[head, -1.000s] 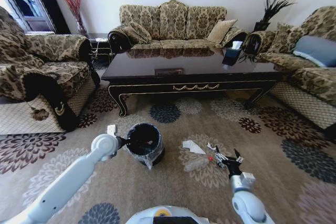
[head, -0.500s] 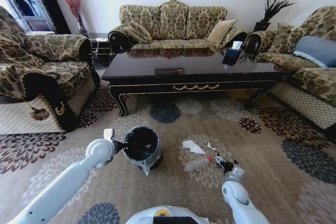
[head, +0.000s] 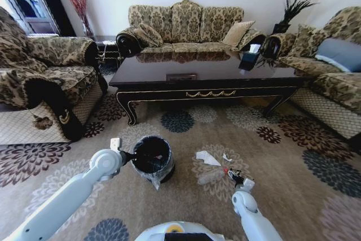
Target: Move to the front of the table and pick up the trash from the floor, then place it into the trash bin.
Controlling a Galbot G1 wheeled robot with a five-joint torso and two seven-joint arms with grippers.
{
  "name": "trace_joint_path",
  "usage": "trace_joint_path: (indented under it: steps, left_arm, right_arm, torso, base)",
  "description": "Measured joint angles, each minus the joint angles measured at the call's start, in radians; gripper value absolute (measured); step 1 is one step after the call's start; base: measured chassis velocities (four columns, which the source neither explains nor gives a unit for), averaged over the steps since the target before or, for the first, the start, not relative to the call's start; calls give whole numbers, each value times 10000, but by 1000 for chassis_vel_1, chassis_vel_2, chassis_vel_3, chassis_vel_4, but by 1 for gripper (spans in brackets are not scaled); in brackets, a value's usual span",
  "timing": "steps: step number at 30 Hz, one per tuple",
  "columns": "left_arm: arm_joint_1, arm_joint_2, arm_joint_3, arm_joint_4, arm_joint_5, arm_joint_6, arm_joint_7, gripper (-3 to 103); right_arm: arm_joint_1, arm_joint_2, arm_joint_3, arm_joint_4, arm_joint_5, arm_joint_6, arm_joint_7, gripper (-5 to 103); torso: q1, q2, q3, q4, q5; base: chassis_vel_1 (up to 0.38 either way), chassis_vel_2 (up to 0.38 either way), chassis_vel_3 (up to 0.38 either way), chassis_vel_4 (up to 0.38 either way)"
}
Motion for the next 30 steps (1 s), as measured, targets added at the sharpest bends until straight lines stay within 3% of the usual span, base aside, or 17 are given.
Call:
trace_joint_path:
  steps: [2,4,7,10,12,16,17,19,21,24,30]
  left_arm:
    - [4,0,-3,0,-1,0,0,0]
    - [9,-1,-13,0,-21,0,-3,0]
    - [7,-6,-14,0,-27,0,-8,0]
    - [-1,-35,-38,2,-27,0,-30,0]
    - [11,-43,-49,4,-27,-1,-31,0]
    - [69,-111,-78,5,-25,-1,-33,0]
    - [69,-111,-78,5,-25,-1,-33,0]
    - [110,-143,-95,-5,-16,-1,-32,0]
    - [129,-148,-97,-10,-10,-1,-32,0]
    - [187,-157,-125,-26,20,-1,-31,0]
    - [332,-149,-239,-135,38,-2,-31,0]
  right_arm:
    - [29,2,0,-48,5,4,0,96]
    - [196,13,-1,-390,42,44,-18,80]
    - [254,28,2,-595,28,98,-49,75]
    - [275,80,25,-756,-46,145,-87,58]
    - [271,87,30,-760,-54,146,-88,58]
    - [210,84,57,-761,-53,152,-102,37]
    - [210,84,57,-761,-53,152,-102,37]
    - [165,83,77,-761,-77,183,-116,26]
    - [154,90,89,-761,-85,191,-117,26]
    - [105,106,145,-753,-101,225,-115,17]
    - [-1,59,195,-573,-48,226,-110,15]
  torso:
    - [0,0,0,0,0]
    - [0,0,0,0,0]
    - [0,0,0,0,0]
    - [0,0,0,-1,1]
    - [0,0,0,-1,1]
    - [0,1,0,0,0]
    - [0,1,0,0,0]
    - [-1,1,0,-1,1]
    - [0,0,-1,-1,0]
    - [0,1,-1,-1,-1]
    - [0,1,-1,0,2]
  base:
    - [0,0,0,0]
    - [0,0,0,0]
    - [0,0,0,0]
    - [0,0,0,0]
    - [0,0,0,0]
    - [0,0,0,0]
    - [0,0,0,0]
    - [0,0,0,0]
    - [0,0,0,0]
    - [0,0,0,0]
    - [0,0,0,0]
